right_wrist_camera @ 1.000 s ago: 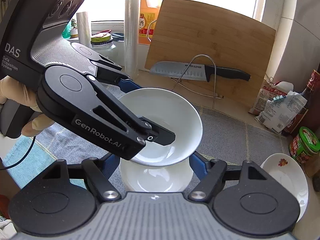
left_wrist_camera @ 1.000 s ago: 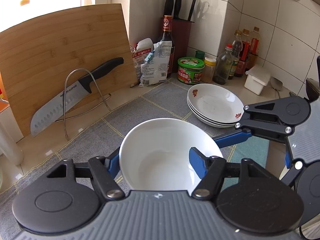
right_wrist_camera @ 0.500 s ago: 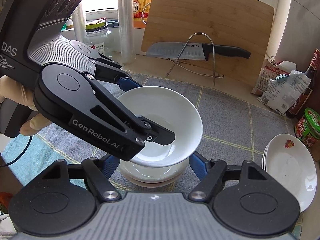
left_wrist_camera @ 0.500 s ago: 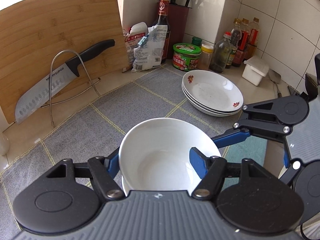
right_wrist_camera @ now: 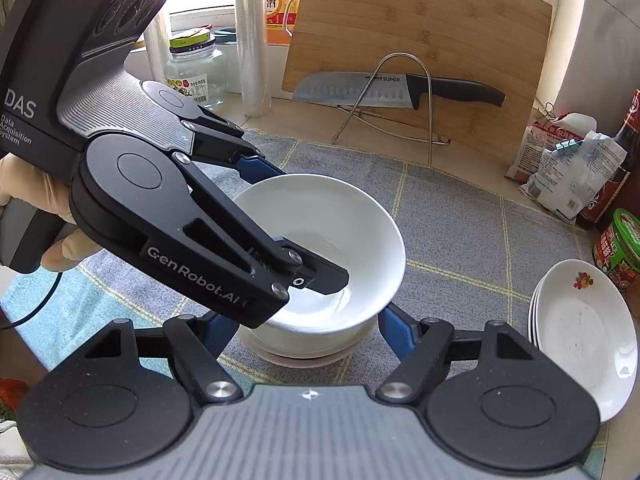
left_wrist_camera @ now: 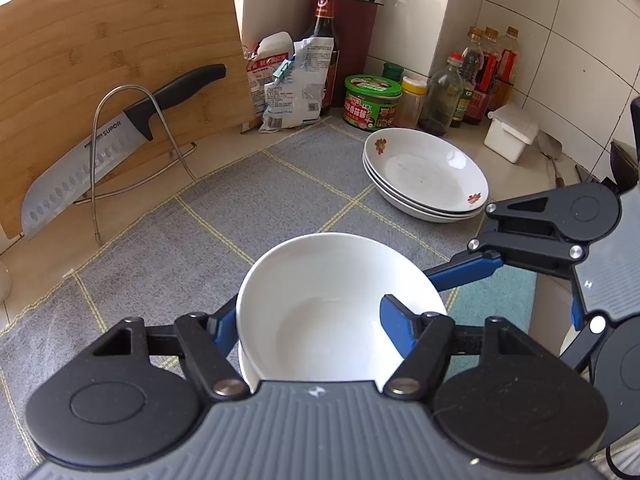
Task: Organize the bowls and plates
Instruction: 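Carry the bowl with the left tool and lower it into the nested bowls, then open the left tool to release the bowl onto the stack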
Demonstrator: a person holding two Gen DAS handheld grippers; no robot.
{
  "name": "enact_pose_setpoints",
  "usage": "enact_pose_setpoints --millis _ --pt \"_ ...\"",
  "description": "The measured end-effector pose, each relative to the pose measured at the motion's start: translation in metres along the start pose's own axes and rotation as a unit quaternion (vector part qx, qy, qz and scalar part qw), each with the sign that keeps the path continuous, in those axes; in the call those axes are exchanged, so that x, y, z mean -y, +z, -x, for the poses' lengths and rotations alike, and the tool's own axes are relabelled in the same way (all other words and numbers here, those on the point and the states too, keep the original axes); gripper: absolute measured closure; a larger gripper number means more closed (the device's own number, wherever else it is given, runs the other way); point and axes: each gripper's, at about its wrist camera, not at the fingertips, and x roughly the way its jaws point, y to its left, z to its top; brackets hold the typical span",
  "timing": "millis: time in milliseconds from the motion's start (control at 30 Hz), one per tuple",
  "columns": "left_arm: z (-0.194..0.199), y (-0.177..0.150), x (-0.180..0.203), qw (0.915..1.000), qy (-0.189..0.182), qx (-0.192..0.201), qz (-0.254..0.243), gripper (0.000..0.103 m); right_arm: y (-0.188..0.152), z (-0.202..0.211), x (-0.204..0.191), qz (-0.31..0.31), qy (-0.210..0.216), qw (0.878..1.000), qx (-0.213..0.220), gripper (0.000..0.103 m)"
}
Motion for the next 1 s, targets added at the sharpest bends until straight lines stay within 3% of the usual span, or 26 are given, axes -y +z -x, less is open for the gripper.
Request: enact_pose_setpoints --millis 733,800,900,1000 --pt "-0.004 -0.005 -0.002 1.0000 -0.004 -0.005 -0.004 0.031 -0.002 -0.008 0.001 -0.009 0.006 1.000 -0.011 0.022" --pt "-0.004 -0.005 -0.002 1.0000 -0.001 -0.002 -0.004 0.025 -0.002 -0.009 0.001 -0.008 0.011 1.000 -0.014 0.019" --pt "0.004 -0.004 -0.004 0.9998 0.001 0.018 -0.002 0.021 -0.004 -0.004 -0.002 0.000 0.005 1.000 0.001 0.000" --pt "0.013 -0.003 -0.010 0.9992 0.017 0.036 0.004 0.018 -0.006 0.002 0.000 -0.005 0.017 1.000 0.009 0.000"
